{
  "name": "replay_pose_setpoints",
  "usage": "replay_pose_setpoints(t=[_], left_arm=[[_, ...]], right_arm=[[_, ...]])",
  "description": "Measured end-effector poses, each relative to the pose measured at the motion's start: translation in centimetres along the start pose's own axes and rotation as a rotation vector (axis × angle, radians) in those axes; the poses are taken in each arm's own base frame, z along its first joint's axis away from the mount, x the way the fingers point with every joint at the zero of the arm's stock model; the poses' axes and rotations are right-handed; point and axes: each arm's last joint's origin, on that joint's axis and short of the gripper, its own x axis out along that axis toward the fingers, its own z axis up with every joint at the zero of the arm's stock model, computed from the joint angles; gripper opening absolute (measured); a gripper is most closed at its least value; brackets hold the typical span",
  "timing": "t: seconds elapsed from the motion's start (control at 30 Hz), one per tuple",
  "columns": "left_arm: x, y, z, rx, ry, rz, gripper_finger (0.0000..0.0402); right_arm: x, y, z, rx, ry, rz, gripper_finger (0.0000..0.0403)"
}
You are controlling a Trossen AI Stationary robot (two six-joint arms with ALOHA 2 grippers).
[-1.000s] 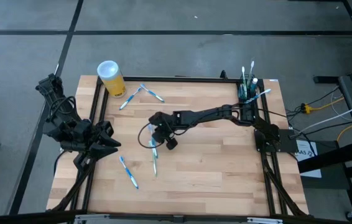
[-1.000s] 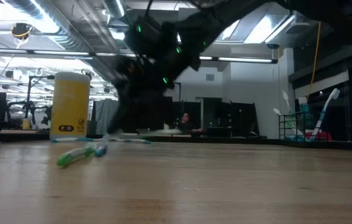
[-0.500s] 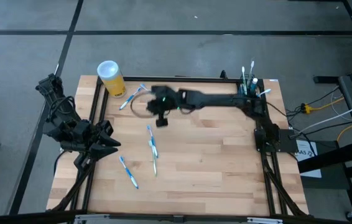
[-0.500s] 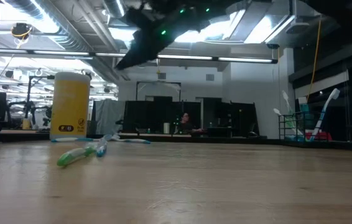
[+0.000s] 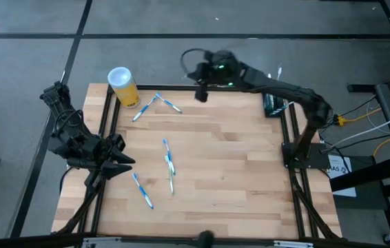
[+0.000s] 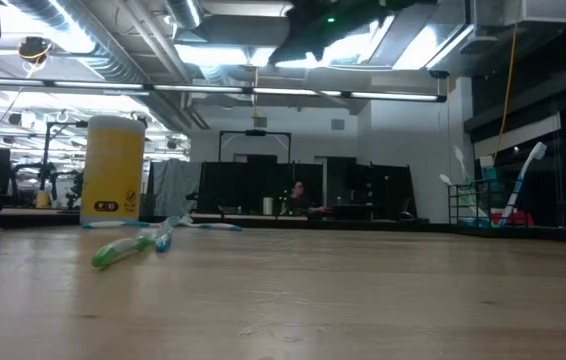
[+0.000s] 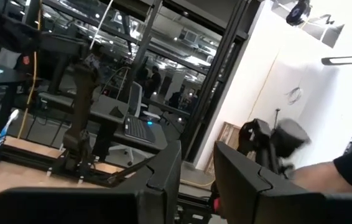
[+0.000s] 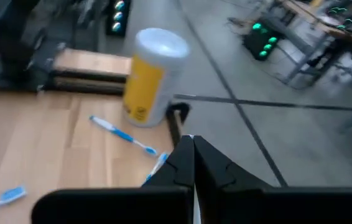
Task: Pick & Place toothbrushing station
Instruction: Put the green toothbrush into the mesh organizer
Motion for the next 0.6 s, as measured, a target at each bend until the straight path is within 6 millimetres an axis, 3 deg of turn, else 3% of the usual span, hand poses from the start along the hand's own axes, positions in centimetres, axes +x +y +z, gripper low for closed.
replay_pose_setpoints(t=[0.23,0.43,0.6], left_arm=[[0.0,0.0,0.0,0.004,-0.002,0.008,0.009],[0.0,0.1,0.0,-0.007,-0.006,0.045,0.009],[0.0,0.2,0.0,-0.052,-0.009,0.07,0.009]], right_arm=[[-6.8,-2.0,-1.6,0.14,-0.24,-0.215,0.0],[-12.6,-1.6,-4.6,0.219,-0.461,-0.481,0.0],[-15.0,-0.8,-7.4,0.228,-0.536,-0.661,0.0]])
